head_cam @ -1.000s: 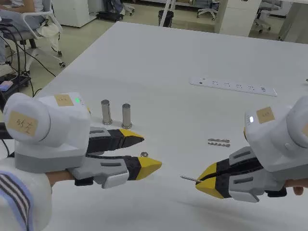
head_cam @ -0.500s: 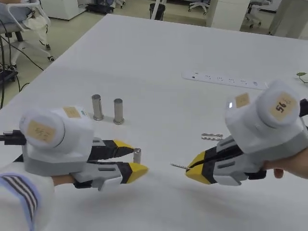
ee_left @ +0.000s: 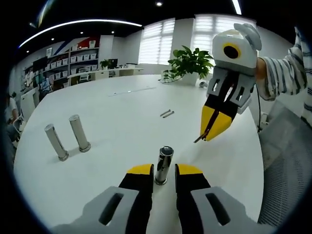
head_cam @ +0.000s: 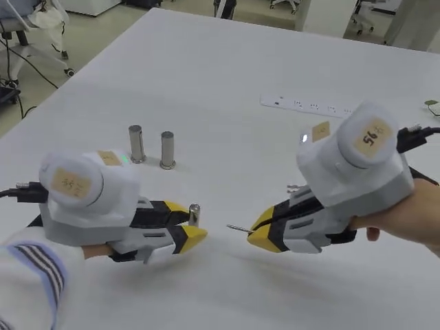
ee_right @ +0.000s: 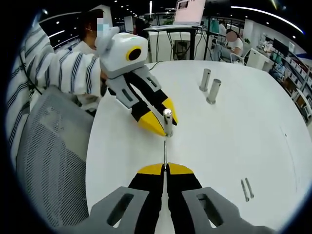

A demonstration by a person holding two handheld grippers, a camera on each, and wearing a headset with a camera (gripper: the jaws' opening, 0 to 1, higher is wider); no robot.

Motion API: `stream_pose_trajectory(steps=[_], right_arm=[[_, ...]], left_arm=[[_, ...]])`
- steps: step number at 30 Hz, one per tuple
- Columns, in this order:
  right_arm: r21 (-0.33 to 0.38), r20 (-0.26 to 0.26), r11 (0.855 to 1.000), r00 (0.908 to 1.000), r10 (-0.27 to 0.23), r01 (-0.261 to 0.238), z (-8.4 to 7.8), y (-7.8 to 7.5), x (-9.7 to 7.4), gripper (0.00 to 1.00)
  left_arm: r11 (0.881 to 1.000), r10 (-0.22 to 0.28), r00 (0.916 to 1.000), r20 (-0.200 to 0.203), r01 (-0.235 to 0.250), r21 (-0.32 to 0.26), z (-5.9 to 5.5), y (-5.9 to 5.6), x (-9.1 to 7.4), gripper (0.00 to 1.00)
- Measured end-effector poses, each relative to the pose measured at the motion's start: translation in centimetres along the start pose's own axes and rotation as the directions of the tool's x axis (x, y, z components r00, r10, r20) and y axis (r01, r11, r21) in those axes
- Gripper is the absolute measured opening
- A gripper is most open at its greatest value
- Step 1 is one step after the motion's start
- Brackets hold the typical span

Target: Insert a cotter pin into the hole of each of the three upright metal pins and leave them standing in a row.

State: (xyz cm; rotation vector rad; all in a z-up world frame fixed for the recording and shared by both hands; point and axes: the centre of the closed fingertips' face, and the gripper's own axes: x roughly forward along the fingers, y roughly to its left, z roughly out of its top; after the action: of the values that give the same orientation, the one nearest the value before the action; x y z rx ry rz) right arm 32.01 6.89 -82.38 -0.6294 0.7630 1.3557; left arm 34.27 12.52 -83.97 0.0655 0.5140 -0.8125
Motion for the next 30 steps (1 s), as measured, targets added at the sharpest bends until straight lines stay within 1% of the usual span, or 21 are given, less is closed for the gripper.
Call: stream_pose_trajectory(steps=[2,3,5,8,12,17,23,28,30], right_arm=[[-0.002,0.000,1.000,1.0000,0.002,-0.002,0.1,0.0,0.1,0.03],[-0.003,0.000,1.000,1.0000,0.002,-0.002,0.1,-0.1,0.2,0.03],[-0.004,-0.001,1.000,1.0000,0.003,-0.003,0.2,-0.1,0.4,0.03],[-0.006,-0.001,1.000,1.0000,0.006,-0.006,0.4,-0.1,0.7,0.03],[-0.013,0.003,1.000,1.0000,0.005,-0.005,0.8,0.0,0.9,0.03],[-0.015,0.015,1.000,0.9999,0.000,0.001,1.5,-0.3,1.2,0.03],[-0.031,0.011,1.000,0.9999,-0.002,0.002,1.9,-0.3,1.4,0.03],[-0.041,0.014,0.999,0.9999,-0.009,0.009,2.5,-0.5,1.7,0.03],[-0.050,0.010,0.999,0.9999,-0.007,0.008,2.5,-0.5,1.8,0.03]], left_arm=[[1.000,0.000,1.0000,0.001,0.000,0.004,0.0,0.0,0.0,0.10],[1.000,0.004,1.0000,-0.002,-0.004,0.015,-0.1,0.1,0.1,0.08],[1.000,0.002,1.0000,0.004,-0.002,-0.008,0.0,0.1,0.1,0.09],[1.000,0.003,1.0000,0.004,-0.003,0.017,-0.1,0.1,0.0,0.08],[1.000,-0.004,1.0000,0.004,0.003,0.026,-0.1,-0.2,0.0,0.08],[0.998,-0.010,0.9999,0.005,0.009,0.054,-0.1,-0.4,-0.1,0.07],[0.998,-0.008,0.9999,0.010,0.007,0.057,-0.1,-0.4,0.0,0.07],[0.998,-0.016,0.9998,0.009,0.015,0.066,0.0,-0.6,0.2,0.07],[0.998,-0.012,0.9999,0.011,0.012,0.064,0.0,-0.6,0.3,0.07]])
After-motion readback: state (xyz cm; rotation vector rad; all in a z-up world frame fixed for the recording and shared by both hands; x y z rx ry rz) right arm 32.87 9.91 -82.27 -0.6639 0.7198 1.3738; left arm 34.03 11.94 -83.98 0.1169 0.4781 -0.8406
